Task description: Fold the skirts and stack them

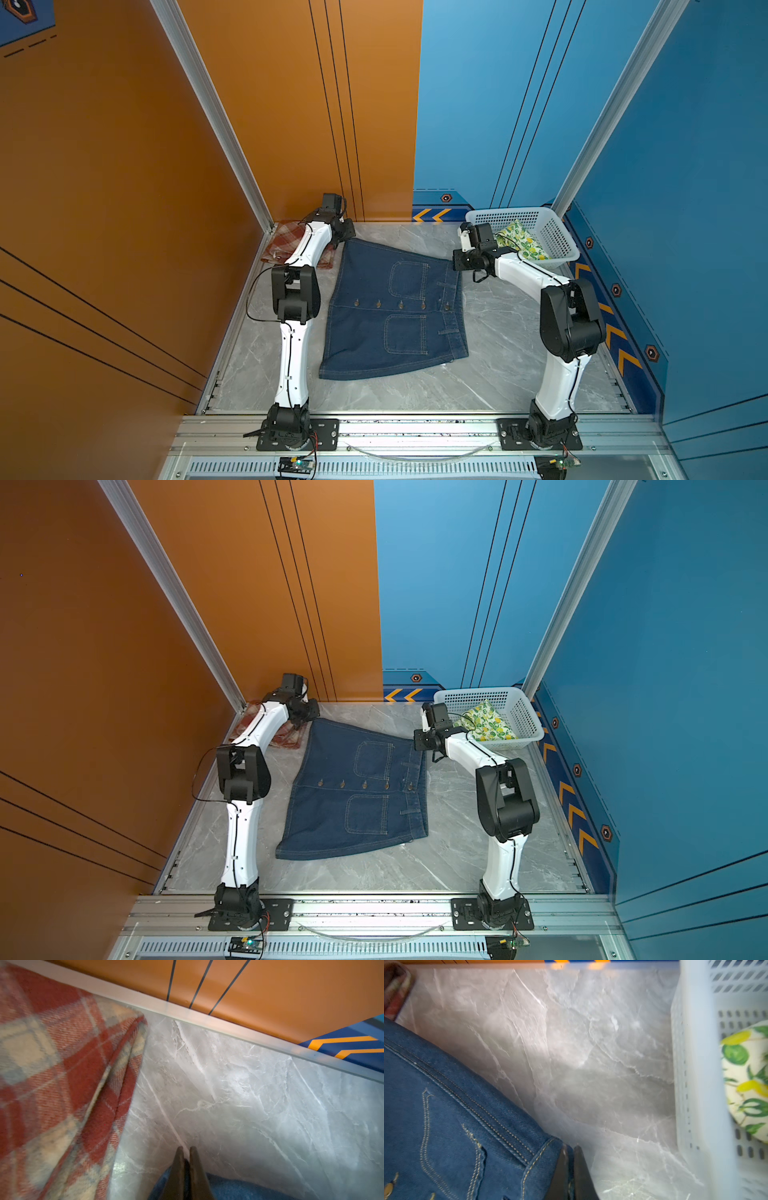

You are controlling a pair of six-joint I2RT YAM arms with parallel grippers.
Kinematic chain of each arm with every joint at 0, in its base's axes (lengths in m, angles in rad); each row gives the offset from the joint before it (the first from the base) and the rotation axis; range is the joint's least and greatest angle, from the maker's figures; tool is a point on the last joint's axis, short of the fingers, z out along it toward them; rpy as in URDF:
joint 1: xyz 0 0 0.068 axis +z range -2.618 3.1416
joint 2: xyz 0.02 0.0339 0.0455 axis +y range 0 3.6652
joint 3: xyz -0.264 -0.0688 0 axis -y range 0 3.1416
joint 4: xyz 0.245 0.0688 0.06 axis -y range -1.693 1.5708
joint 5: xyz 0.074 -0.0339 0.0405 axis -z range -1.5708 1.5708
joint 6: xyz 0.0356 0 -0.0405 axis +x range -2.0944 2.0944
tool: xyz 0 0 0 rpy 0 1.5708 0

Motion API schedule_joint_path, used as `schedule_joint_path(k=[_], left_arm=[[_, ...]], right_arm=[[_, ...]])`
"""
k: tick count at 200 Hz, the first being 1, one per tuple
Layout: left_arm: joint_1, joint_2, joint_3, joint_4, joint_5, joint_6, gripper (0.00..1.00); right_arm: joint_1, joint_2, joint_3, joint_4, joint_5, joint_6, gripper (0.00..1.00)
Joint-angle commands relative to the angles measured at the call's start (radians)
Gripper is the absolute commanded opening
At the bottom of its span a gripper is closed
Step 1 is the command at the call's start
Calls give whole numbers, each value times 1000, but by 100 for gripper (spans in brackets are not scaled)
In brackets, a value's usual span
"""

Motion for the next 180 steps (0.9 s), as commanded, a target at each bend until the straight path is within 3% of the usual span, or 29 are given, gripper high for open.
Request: schedule_joint_path(k=[1, 42, 116, 180], left_arm=[[7, -96, 24, -27, 20, 3, 0], [-4, -244, -133, -27, 18, -4, 0], [-53, -641, -699, 51, -55, -84, 0], [-116, -958, -1039, 61, -110, -150, 0]], right_arm=[[-8, -68, 32, 1, 27, -38, 0], [-6, -164, -47, 38, 15, -40, 0], [-8, -352, -265, 120, -2, -4, 0], [26, -574, -522, 216, 38, 3, 0]])
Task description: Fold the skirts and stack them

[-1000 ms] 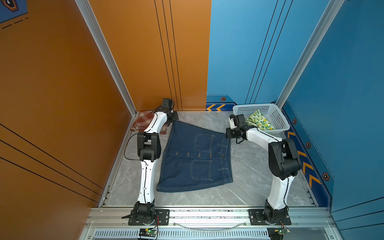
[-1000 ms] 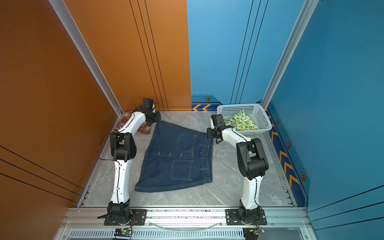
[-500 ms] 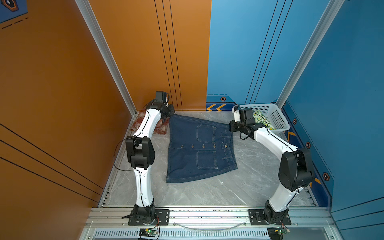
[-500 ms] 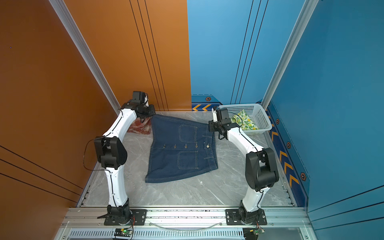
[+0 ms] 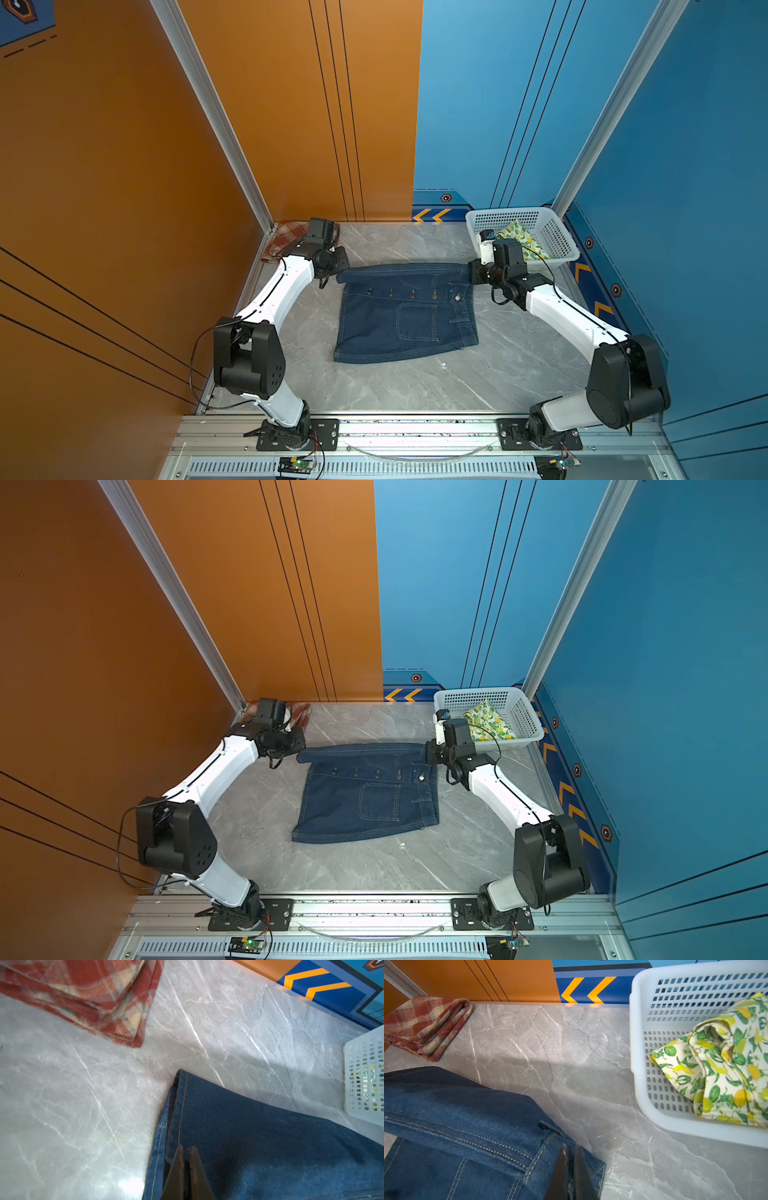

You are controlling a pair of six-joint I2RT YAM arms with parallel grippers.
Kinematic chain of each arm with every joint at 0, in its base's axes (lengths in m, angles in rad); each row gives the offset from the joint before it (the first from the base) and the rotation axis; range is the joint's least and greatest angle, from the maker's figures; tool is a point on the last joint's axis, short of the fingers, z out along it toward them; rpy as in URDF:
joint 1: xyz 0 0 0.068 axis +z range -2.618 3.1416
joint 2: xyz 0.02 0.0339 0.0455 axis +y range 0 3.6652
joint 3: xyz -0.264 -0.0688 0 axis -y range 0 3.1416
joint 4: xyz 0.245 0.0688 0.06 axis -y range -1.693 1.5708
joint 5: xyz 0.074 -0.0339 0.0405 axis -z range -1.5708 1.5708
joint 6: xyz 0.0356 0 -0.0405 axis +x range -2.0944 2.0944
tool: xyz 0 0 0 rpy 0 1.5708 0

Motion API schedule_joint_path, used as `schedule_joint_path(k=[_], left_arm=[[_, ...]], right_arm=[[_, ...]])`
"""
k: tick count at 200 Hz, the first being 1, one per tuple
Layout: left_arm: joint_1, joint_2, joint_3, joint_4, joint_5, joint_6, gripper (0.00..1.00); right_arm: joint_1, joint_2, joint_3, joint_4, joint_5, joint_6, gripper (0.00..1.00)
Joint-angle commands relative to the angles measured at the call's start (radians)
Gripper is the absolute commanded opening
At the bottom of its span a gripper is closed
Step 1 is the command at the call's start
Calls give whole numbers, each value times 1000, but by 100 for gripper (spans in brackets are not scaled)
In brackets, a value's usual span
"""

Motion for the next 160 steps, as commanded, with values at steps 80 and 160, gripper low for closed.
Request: schedule_joint_path(k=[80, 160], left_arm=[[-187, -428, -543, 34, -157, -221, 0], [-249, -459, -774, 121, -170, -345, 25]], right_arm=[[165, -423, -413, 68, 244, 89, 3], [245, -598, -498, -249, 330, 467, 58]])
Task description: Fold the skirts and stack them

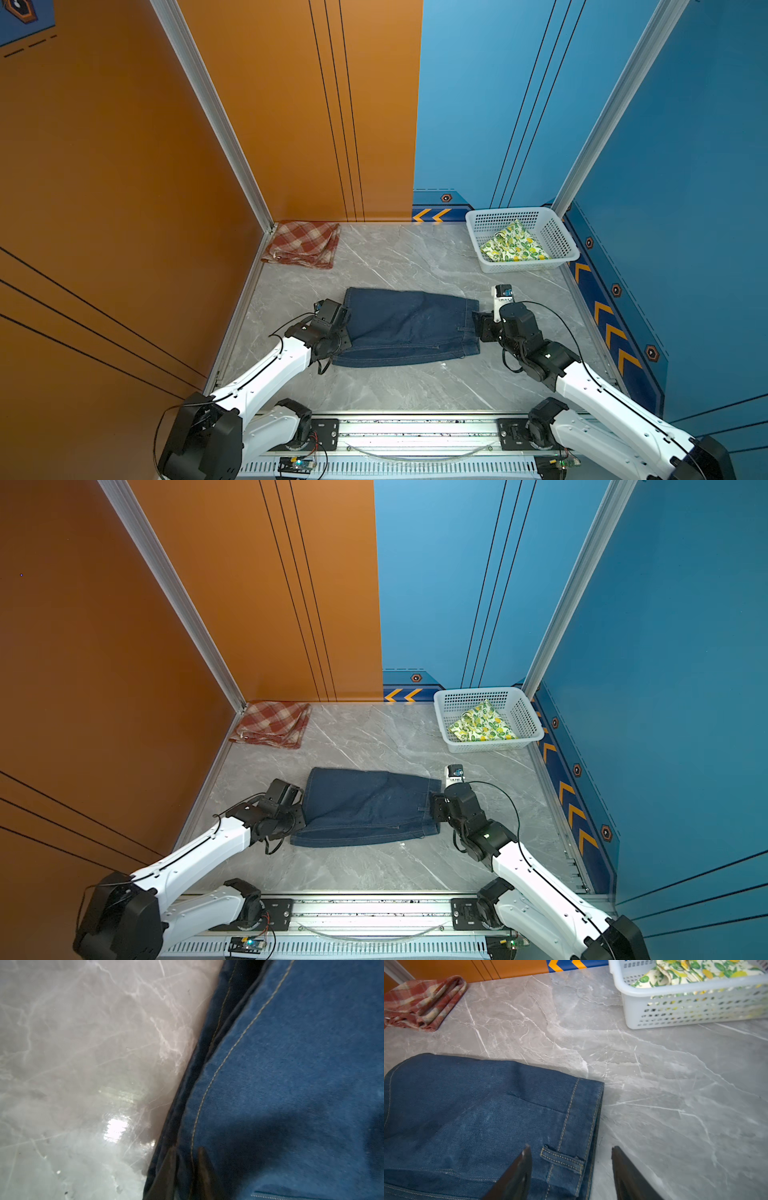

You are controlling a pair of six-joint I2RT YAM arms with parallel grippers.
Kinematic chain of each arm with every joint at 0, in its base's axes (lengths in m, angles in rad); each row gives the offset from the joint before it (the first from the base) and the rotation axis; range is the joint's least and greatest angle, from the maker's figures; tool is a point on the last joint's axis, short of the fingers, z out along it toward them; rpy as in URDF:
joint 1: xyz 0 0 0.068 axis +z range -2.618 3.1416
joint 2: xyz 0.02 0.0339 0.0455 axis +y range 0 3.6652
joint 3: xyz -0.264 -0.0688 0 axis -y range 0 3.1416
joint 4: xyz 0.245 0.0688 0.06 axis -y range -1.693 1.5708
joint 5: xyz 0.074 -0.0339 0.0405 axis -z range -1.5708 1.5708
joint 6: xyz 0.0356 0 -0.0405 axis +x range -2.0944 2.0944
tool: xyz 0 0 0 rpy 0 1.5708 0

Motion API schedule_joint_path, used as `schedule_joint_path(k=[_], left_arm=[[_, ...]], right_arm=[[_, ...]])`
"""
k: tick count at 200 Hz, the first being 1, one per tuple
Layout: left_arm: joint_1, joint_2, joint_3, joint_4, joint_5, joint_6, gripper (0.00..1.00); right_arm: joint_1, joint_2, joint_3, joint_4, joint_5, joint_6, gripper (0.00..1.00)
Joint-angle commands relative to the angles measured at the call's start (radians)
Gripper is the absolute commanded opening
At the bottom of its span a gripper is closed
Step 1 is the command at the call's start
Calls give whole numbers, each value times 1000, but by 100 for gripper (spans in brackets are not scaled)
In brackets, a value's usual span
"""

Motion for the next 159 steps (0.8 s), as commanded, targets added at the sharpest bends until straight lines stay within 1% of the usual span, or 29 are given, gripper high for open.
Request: schedule_joint_path(k=[1, 18, 30, 38, 59, 68, 77, 87, 104, 138, 145, 159], left_arm=[[-7, -3, -12, 38, -28, -37, 26], [-7, 8, -9, 42, -29, -31, 30], [-7, 23, -6, 44, -31, -24, 33], [-5, 35, -5, 48, -29, -22, 35], [-4, 62, -16, 73, -21, -24, 36], [-3, 73, -22, 87, -17, -24, 36], [-2, 84, -26, 98, -14, -24, 35], [2, 97, -31, 110, -9, -20, 31], [10, 113, -37, 124, -4, -15, 17], [21, 115, -35, 141, 9, -11, 5], [21, 114, -33, 140, 11, -9, 0], [23, 112, -26, 138, 16, -3, 0]], right_arm=[[-4, -8, -6, -128, 24, 186, 58], [-14, 47, -5, -120, -56, 261, 57], [-18, 104, -1, -103, -109, 293, 57], [-21, 143, 4, -97, -124, 305, 57], [-33, 209, 2, -61, -133, 311, 57], [-48, 226, -6, -25, -162, 308, 56], [-64, 248, -10, 8, -194, 309, 53], [-81, 271, -6, 21, -216, 308, 50], [-95, 301, 3, 35, -249, 306, 44], [-98, 345, -13, 92, -317, 341, 35], [-98, 346, -18, 110, -322, 347, 30], [-98, 336, -21, 126, -321, 354, 16]])
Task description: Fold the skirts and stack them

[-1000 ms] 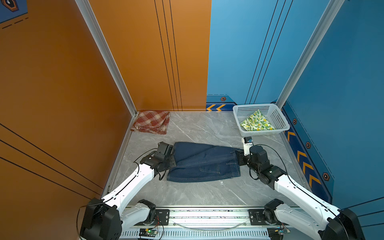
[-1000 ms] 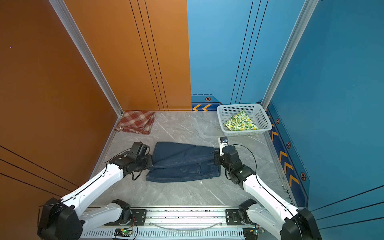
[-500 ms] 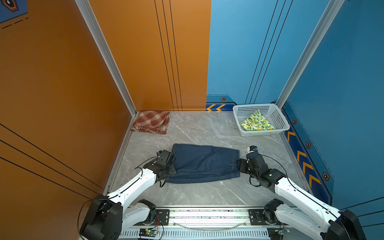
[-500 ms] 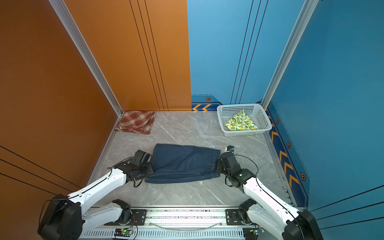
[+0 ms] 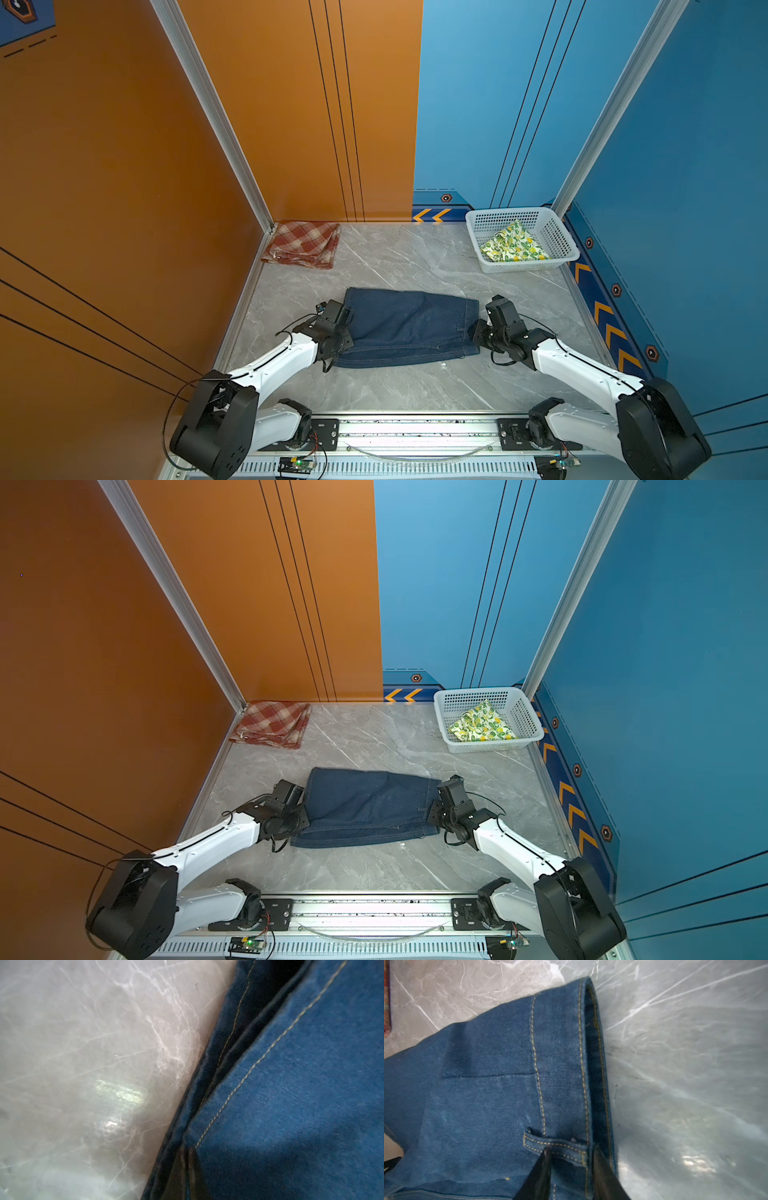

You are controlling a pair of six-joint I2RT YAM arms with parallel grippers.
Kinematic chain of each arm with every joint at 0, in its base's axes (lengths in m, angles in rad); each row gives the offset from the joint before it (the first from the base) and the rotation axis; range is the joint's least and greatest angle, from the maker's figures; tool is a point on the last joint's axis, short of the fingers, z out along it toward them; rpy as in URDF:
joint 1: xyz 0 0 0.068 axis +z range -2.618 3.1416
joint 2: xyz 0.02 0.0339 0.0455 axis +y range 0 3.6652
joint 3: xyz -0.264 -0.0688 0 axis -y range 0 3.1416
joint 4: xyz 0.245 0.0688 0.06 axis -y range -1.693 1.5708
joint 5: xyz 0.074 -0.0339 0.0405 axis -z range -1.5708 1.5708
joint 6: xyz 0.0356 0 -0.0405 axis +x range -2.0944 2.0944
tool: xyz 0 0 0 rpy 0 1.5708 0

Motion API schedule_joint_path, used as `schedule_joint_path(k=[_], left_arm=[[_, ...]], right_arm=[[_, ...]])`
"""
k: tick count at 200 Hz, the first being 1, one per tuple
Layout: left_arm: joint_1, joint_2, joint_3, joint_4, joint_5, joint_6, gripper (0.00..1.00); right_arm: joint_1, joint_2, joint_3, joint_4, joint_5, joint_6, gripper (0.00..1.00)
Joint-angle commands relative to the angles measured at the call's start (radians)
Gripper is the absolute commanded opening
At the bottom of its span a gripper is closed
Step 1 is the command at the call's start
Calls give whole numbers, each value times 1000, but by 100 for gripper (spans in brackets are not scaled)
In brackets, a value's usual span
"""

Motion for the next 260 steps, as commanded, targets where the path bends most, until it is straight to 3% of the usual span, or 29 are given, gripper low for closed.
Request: schedule_joint_path(k=[1, 22, 111, 157, 186, 215, 251, 260], left_arm=[[9, 1, -1, 7, 15, 18, 0], [11, -5, 23, -9, 18, 26, 0], [28, -148, 148, -169, -3, 84, 0], [23, -212, 41, -182, 13, 39, 0], [18, -224, -60, -150, 15, 10, 0], [16, -168, -119, -91, 25, 0, 0], [16, -106, -135, -44, 17, 2, 0], [16, -94, -130, -43, 14, 4, 10]], right_arm=[[-5, -4, -16, 65, -41, 29, 15], [-9, -27, 5, 65, -24, 20, 0], [-16, -125, 187, -165, 11, -45, 0], [0, -226, 90, -223, 41, -21, 0], [28, -263, -30, -166, 59, 36, 0], [46, -220, -118, -91, 70, 64, 0], [61, -145, -116, -72, 90, 43, 0], [62, -136, -106, -83, 95, 32, 2]])
